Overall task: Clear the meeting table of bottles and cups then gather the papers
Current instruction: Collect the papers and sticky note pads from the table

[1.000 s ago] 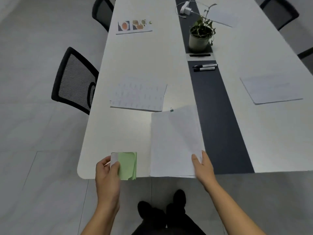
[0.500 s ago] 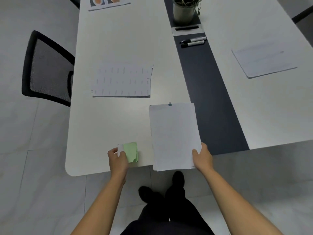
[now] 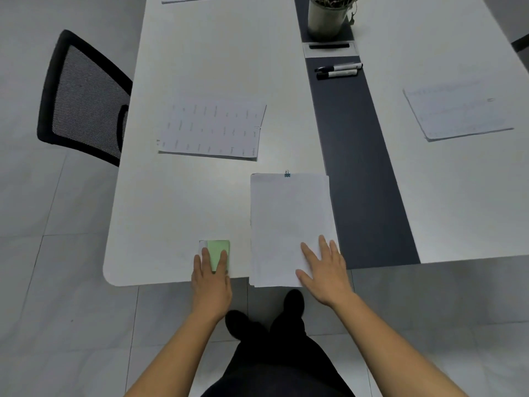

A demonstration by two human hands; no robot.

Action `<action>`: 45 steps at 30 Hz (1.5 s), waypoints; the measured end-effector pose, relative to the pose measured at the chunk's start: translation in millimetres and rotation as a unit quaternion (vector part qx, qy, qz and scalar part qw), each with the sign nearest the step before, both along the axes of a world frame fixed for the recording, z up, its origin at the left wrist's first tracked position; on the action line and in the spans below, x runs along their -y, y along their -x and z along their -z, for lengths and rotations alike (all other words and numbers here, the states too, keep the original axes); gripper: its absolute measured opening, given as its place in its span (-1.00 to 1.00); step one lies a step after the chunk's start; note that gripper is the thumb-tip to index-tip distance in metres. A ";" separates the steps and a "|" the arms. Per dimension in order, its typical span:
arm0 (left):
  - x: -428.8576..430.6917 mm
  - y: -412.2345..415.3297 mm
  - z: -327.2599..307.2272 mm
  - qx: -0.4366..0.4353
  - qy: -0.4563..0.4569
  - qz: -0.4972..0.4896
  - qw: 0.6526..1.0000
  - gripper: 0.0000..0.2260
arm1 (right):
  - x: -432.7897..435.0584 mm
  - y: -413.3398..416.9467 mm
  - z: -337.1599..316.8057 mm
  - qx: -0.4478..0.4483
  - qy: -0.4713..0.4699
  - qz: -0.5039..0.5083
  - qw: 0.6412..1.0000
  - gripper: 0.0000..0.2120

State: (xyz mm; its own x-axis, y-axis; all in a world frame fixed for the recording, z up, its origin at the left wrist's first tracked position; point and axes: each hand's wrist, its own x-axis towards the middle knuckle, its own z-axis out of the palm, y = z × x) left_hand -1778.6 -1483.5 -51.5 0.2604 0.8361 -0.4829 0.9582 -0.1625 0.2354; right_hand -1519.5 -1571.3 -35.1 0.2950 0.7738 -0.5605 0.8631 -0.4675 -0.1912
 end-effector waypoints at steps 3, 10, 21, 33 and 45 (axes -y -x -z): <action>-0.4 0.4 4.6 -0.004 -0.013 0.007 1.000 -0.48 | -0.1 -0.8 6.7 0.005 0.010 -0.003 1.000 -0.34; -4.8 -4.3 8.6 -0.038 -0.018 0.032 0.999 -0.36 | -12.6 -6.7 7.9 0.014 -0.008 0.009 1.000 -0.34; -5.8 -7.3 7.8 -0.070 -0.002 0.049 0.996 -0.35 | -9.7 -8.2 5.2 0.014 0.015 -0.041 0.999 -0.44; 9.4 -18.5 -162.9 0.361 -0.096 -0.172 0.911 -0.55 | 22.0 -5.8 -129.4 -0.194 -0.319 0.287 0.882 -0.61; 13.8 -53.4 -199.3 0.477 0.049 -0.136 0.867 -0.58 | 156.9 15.2 -184.2 -0.200 -0.434 0.551 0.684 -0.63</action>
State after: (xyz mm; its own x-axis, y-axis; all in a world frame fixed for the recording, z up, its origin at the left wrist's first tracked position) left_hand -1725.2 -1497.4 147.8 0.3806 0.8962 -0.2280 0.3195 0.1039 0.9419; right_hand -1534.7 -1728.2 149.1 0.9246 0.2976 -0.2378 -0.1251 -0.3524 -0.9275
